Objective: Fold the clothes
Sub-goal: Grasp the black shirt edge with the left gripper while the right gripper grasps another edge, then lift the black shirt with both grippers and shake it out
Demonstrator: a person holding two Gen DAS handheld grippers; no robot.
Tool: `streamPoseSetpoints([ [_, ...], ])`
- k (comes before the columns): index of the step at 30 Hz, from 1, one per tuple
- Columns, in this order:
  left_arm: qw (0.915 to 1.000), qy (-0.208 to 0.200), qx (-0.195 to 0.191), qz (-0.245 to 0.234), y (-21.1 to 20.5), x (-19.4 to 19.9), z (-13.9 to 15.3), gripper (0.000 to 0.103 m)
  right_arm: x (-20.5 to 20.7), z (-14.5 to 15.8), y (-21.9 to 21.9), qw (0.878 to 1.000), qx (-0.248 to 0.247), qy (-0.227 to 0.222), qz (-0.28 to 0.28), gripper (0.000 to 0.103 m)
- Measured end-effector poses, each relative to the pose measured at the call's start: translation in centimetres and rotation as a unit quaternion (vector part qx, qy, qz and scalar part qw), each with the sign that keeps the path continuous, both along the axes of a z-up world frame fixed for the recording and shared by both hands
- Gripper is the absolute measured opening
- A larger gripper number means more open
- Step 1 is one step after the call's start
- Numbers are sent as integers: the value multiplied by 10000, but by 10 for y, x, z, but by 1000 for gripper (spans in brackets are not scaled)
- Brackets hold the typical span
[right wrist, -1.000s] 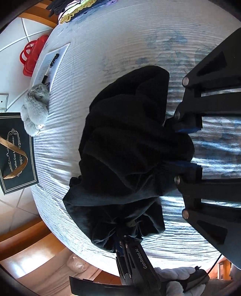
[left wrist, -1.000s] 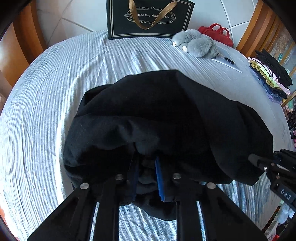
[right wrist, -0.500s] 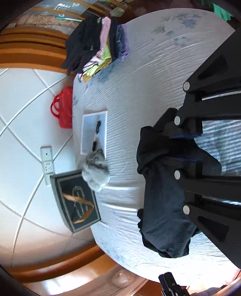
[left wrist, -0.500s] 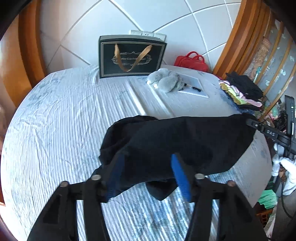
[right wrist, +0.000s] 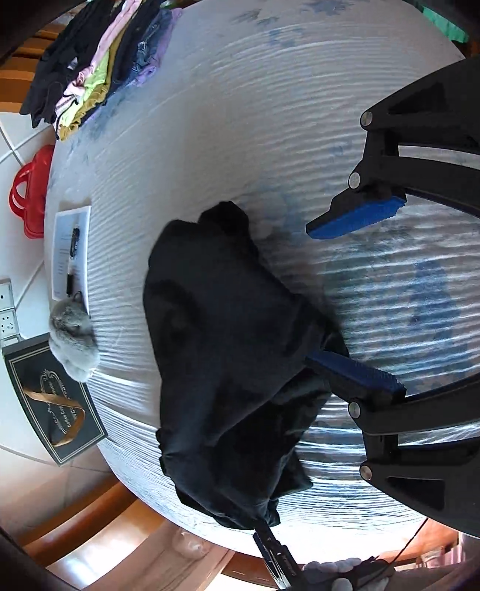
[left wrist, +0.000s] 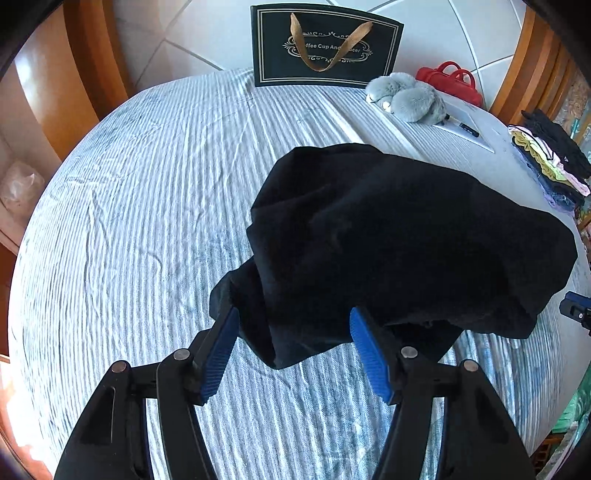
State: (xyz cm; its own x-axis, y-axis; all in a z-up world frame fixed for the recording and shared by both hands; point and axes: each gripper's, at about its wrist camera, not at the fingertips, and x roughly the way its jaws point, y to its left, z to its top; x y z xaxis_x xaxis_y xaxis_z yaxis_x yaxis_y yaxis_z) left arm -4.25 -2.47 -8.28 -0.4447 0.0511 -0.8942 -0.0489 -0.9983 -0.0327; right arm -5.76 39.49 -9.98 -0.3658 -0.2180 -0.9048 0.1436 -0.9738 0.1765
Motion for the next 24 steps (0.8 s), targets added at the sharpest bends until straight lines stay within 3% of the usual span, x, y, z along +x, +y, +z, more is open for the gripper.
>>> streamPoseSetpoints([
  [4,9996,-145,155,-161,2,-7,-12,59,-3,-22,-16,9997,7,-236,-70,67],
  [7,9993,-258,275,-51,0,-10,-15,15,-11,-36,-36,9994,209,-267,40,66],
  [9,9993,-204,328,11,-1,-11,-10,8,-17,-40,-48,9993,194,-272,157,52],
  [10,9993,-119,341,8,-2,-11,-4,8,-19,-37,-53,9992,212,-234,227,11],
  [11,9995,4,318,-44,-2,-10,5,7,-22,-33,-58,9992,229,-199,256,4],
  [12,9994,127,294,-95,-1,-10,15,7,-24,-25,-60,9992,267,-98,267,4],
  [17,9947,956,282,-263,-9,-17,84,6,-39,71,-75,9859,675,1406,601,4],
  [22,9816,1903,91,-159,-28,-46,165,6,-77,177,-100,9556,909,2688,796,4],
  [24,9732,2297,57,-40,-40,-56,204,6,-89,215,-116,9382,1022,3194,851,4],
])
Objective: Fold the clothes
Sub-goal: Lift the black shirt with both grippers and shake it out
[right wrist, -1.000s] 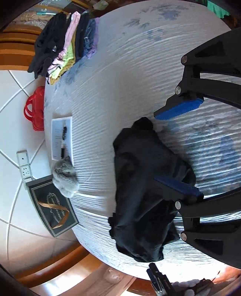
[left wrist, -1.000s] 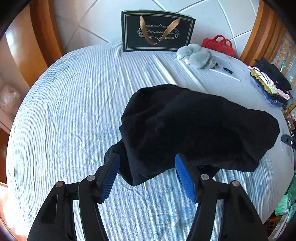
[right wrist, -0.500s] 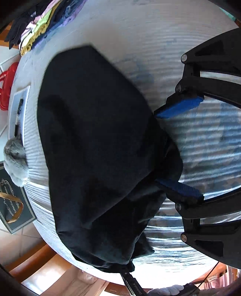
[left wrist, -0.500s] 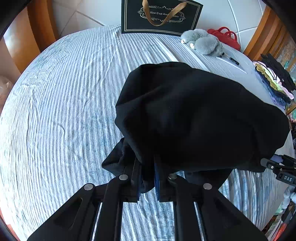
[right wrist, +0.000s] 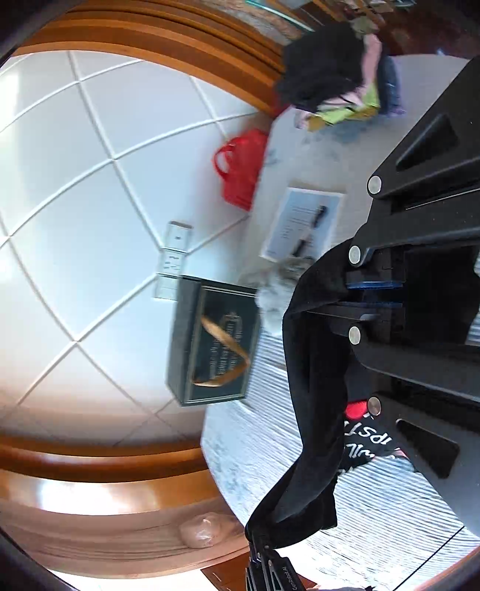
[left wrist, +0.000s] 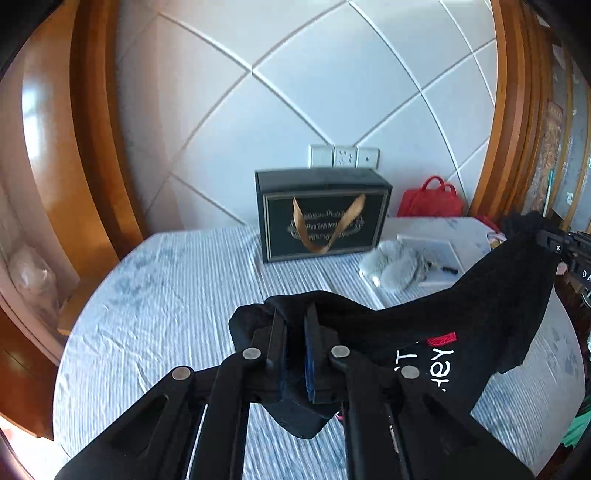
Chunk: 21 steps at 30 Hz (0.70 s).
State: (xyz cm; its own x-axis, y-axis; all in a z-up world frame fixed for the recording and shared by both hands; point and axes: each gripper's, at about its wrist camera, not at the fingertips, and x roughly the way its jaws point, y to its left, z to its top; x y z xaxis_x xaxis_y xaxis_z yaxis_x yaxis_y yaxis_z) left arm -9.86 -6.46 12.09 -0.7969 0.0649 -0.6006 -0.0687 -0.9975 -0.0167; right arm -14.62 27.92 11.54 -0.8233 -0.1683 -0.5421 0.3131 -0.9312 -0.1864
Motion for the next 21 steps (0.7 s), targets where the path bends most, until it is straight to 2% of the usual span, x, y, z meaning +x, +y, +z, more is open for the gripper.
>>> streamPoseSetpoints([
  [3,9980,614,4,136,-13,-1,60,6,-1,61,-15,9964,-112,834,65,4],
  [7,9905,1368,42,151,-24,23,119,6,41,135,-18,9807,-392,1909,174,4],
  [8,9886,1498,62,127,-25,32,127,6,53,147,-15,9770,-486,2064,249,4],
  [10,9870,1605,53,59,-26,48,132,6,71,158,-11,9756,-637,2063,395,4],
  [12,9903,1389,56,-37,-28,59,114,6,83,149,-6,9804,-664,1775,536,4],
  [15,9967,788,75,-162,-30,71,67,7,89,99,6,9909,-671,923,720,4],
  [18,9993,-227,157,-267,-26,78,-7,7,95,26,19,9943,-693,-185,785,4],
  [20,9940,-1029,122,-348,-19,79,-65,7,99,-27,25,9900,-700,-976,743,4],
  [21,9887,-1449,69,-379,-14,82,-96,7,100,-52,27,9855,-722,-1358,714,4],
])
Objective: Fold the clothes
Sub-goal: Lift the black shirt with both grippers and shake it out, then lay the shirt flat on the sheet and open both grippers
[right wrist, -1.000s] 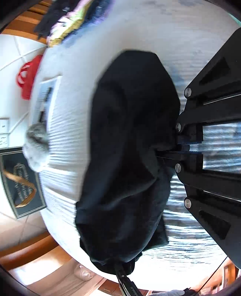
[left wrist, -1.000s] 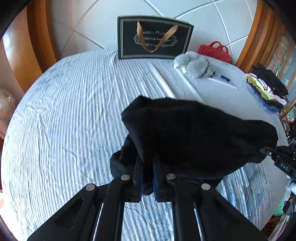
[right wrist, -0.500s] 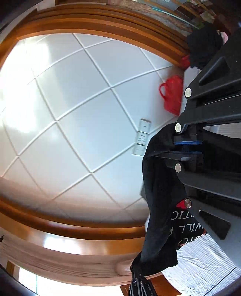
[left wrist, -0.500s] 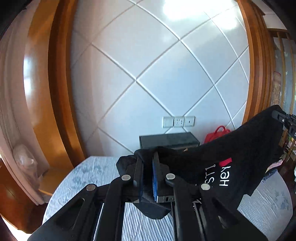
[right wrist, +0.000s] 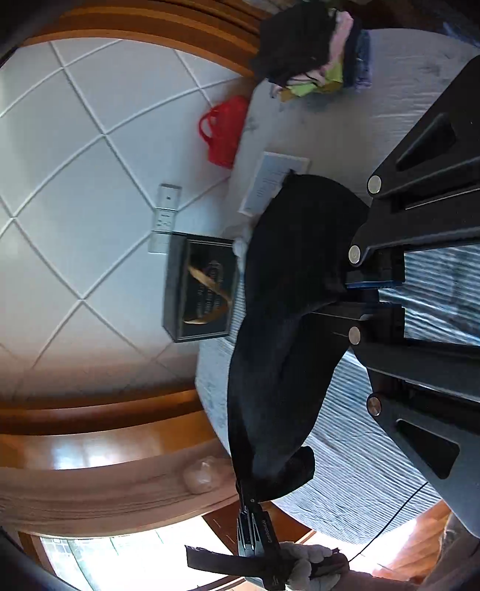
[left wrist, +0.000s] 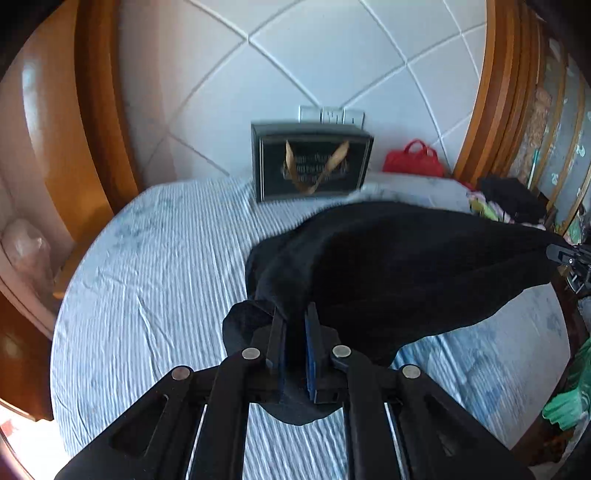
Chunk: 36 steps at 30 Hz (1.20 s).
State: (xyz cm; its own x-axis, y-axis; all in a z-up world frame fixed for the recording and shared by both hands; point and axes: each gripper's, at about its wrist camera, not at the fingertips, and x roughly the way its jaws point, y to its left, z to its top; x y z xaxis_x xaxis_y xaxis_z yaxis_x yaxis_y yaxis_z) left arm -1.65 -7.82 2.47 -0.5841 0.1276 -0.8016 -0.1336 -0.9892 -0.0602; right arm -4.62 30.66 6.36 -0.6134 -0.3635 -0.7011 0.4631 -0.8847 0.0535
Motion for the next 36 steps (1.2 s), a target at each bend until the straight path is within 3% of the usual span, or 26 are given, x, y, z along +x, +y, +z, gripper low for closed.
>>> streamPoseSetpoints([
  [3,9946,-1024,-140,-19,15,10,-77,8,6,-71,17,9929,-11,-1185,-21,7],
  [5,9888,-1489,-115,-2,21,17,-106,10,11,-106,32,9834,-59,-1809,-159,20],
  [7,9857,-1684,60,18,17,24,-116,14,16,-129,50,9763,-48,-2135,-365,29],
  [12,9916,-1234,339,166,-2,27,-83,34,17,-129,112,9675,-290,-2199,-1217,32],
  [14,9945,-928,357,339,-11,23,-66,35,16,-119,137,9643,-407,-2013,-1672,40],
  [16,9958,-741,278,464,-14,20,-60,36,14,-111,160,9595,-494,-1857,-2058,41],
  [21,9938,-991,135,476,-4,8,-90,36,1,-130,183,9507,-318,-1969,-2373,41],
  [25,9905,-1220,409,486,4,-2,-112,36,-15,-151,175,9493,-483,-2103,-2287,41],
  [29,9897,-1333,342,404,22,-7,-125,36,-36,-162,161,9482,-574,-2147,-2271,41],
  [34,9882,-1481,239,322,27,1,-139,36,-62,-180,145,9459,-162,-2295,-2287,41],
  [36,9875,-1526,262,288,30,3,-144,36,-72,-186,139,9431,24,-2375,-2326,20],
])
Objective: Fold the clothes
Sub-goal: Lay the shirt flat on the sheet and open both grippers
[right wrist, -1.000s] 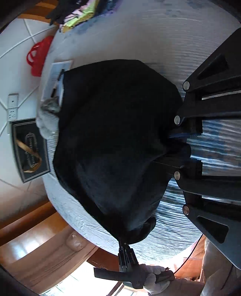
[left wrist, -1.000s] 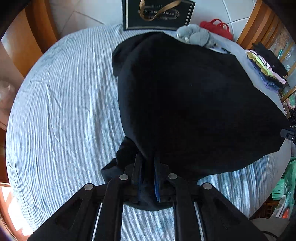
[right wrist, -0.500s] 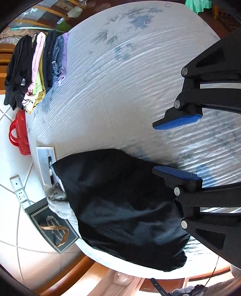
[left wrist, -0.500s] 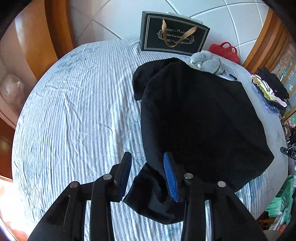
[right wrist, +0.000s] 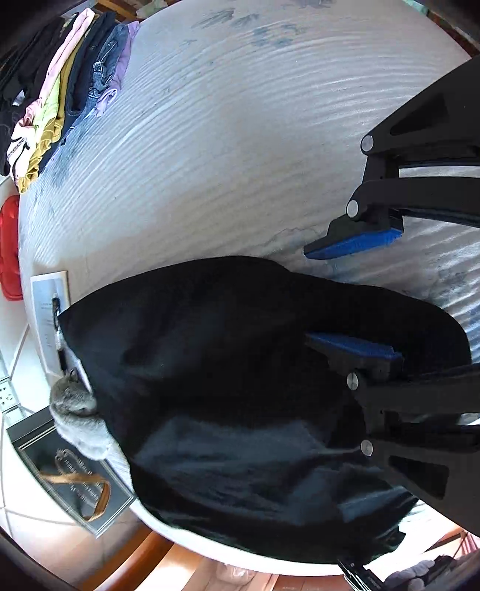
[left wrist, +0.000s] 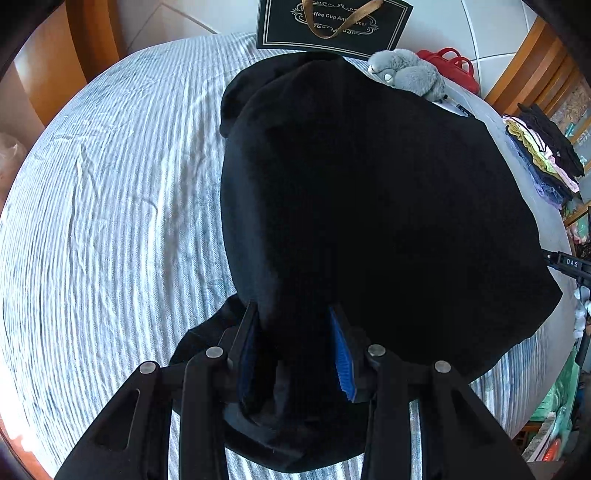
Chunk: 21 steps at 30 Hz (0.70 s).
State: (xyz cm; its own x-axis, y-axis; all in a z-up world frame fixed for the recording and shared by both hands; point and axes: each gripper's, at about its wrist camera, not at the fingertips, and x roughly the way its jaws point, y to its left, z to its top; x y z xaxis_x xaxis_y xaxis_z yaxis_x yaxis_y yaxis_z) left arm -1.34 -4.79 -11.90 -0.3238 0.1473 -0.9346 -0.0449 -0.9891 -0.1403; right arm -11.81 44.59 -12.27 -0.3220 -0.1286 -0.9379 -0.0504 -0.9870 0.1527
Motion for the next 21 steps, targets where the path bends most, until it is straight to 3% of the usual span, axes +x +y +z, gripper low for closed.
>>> streamPoseSetpoints([
  [1,10000,-9,15,-13,2,1,-1,35,-3,0,-3,10000,-51,13,7,5],
  [3,10000,-8,-4,-53,7,4,-2,18,-8,10,-15,9997,44,169,152,4],
  [6,9998,53,59,-157,15,6,4,17,-1,38,-49,9931,-511,585,881,4],
  [9,9997,118,66,-196,19,4,11,18,18,62,-95,9654,-1340,726,2117,5],
  [11,9998,132,54,-156,19,2,15,18,31,71,-113,9518,-1543,736,2545,10],
  [14,9997,211,53,-110,14,2,25,18,39,79,-97,9621,-1460,951,2097,28],
  [17,9994,358,-30,-30,0,13,37,24,42,75,-57,9776,-1336,887,1361,28],
  [19,9992,393,-103,57,-11,22,39,33,46,64,-37,9843,-1194,672,1109,29],
  [21,9990,391,-153,150,-22,33,38,35,52,52,-26,9881,-1084,430,1005,29],
])
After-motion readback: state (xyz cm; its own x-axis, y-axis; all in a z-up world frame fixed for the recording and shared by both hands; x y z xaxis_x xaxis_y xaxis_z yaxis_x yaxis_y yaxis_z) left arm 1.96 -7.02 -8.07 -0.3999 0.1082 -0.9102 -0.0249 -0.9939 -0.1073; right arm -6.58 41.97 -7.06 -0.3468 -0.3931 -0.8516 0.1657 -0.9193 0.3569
